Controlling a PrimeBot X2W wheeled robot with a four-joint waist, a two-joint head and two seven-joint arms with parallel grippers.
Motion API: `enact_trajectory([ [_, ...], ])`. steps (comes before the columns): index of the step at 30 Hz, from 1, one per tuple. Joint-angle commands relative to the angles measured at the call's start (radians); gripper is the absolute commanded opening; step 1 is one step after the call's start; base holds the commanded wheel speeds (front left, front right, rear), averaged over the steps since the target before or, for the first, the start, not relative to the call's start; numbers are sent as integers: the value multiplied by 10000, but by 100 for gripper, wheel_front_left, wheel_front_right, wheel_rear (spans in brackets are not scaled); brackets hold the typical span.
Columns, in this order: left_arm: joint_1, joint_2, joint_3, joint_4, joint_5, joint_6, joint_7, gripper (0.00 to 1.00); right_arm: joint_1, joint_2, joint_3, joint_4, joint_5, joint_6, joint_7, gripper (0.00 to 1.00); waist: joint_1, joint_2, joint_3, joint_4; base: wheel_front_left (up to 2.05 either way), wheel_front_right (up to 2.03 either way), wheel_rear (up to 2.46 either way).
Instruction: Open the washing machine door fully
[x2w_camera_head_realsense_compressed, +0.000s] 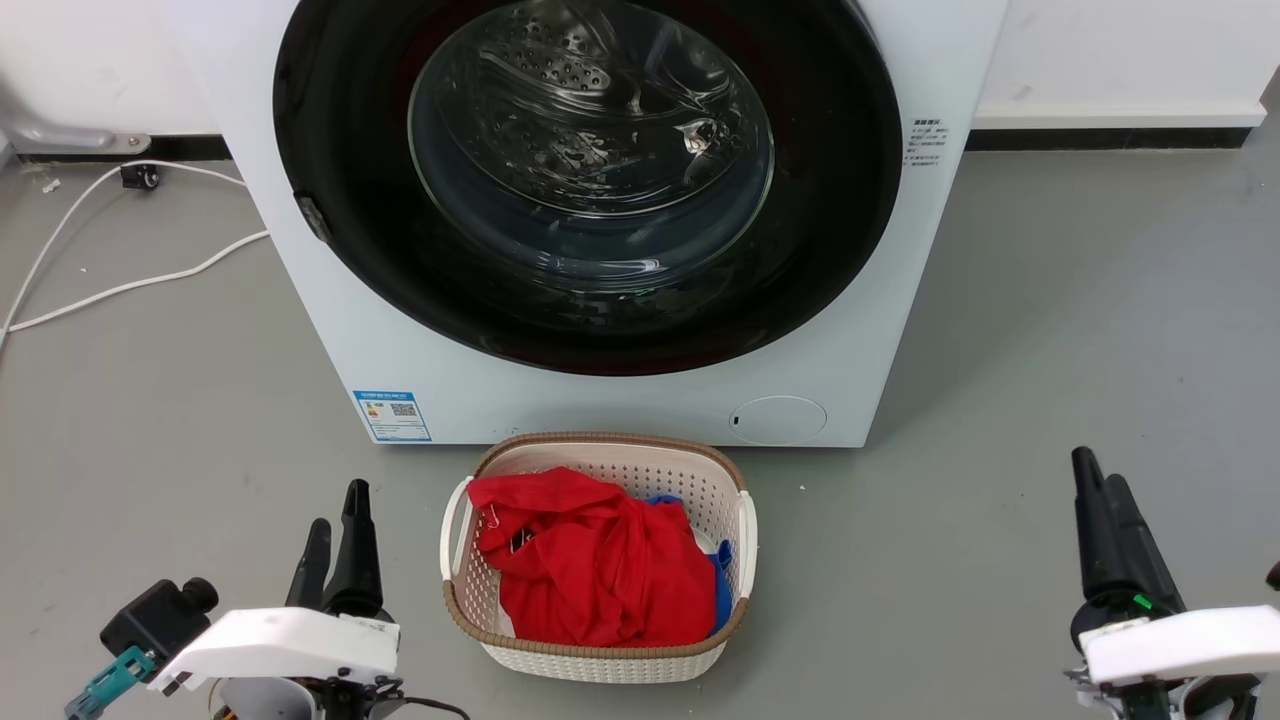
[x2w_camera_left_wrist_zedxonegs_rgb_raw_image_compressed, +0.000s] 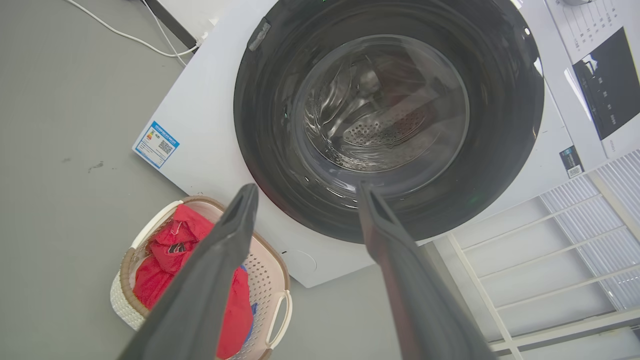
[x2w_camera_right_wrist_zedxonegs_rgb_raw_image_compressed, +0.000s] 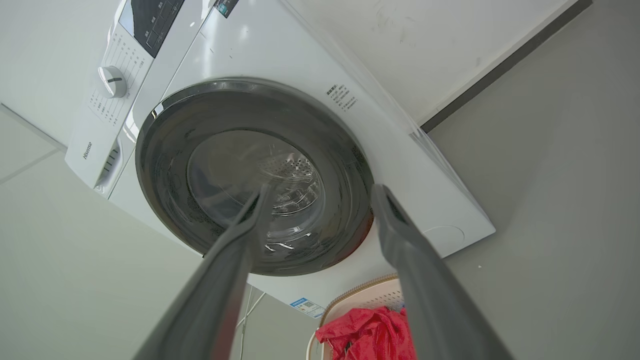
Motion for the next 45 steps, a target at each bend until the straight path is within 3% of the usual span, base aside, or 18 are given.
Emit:
enact_trajectory([
  [1, -40, 94, -59, -236, 327, 83, -97, 100, -7, -39, 62, -249, -401, 18, -78, 100, 0, 0, -5, 0, 0, 0, 0],
  [16, 148, 518, -956, -646, 2342, 663, -597, 100, 462, -42, 312, -519, -3062, 20, -583, 100, 0, 0, -35, 36, 0, 0, 0],
  [45, 558, 626, -1692, -894, 5339, 965, -1384, 100, 1080, -46, 246, -1242, -5852, 22, -1362, 100, 0, 0, -90, 71, 0, 0, 0],
])
